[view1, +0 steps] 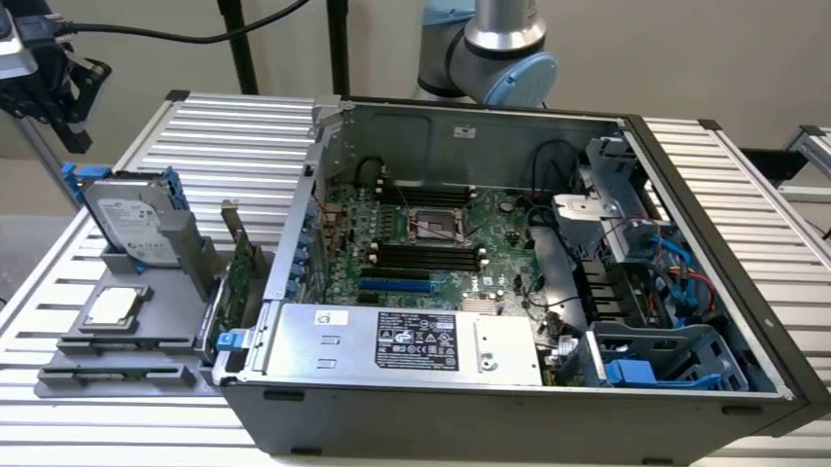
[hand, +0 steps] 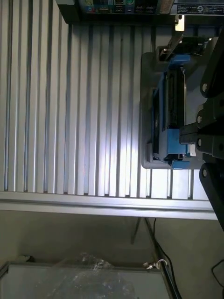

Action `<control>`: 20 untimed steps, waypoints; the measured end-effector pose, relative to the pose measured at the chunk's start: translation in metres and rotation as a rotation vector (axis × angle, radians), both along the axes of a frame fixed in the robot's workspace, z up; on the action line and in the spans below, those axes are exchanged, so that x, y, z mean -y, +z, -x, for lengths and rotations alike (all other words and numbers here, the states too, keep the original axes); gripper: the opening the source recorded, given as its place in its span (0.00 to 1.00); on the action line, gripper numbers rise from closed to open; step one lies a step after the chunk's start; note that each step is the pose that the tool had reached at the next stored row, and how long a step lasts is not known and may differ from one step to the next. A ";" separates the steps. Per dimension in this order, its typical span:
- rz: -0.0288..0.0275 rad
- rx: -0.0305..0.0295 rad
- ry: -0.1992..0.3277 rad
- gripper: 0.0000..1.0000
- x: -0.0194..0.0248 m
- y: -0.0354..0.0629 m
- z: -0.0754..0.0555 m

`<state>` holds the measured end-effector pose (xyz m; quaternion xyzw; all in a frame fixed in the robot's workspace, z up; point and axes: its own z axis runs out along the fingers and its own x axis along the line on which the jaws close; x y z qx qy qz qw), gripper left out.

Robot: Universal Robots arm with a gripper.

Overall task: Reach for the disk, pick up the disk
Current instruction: 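Pick up the disk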

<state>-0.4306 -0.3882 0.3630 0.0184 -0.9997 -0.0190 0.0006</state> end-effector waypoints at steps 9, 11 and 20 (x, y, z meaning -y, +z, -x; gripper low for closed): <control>-0.0001 0.0002 0.164 0.11 0.0000 -0.0001 0.000; -0.0001 0.0001 0.200 0.11 0.0000 0.0000 0.000; -0.0001 0.0001 0.364 0.11 0.0000 -0.0001 0.000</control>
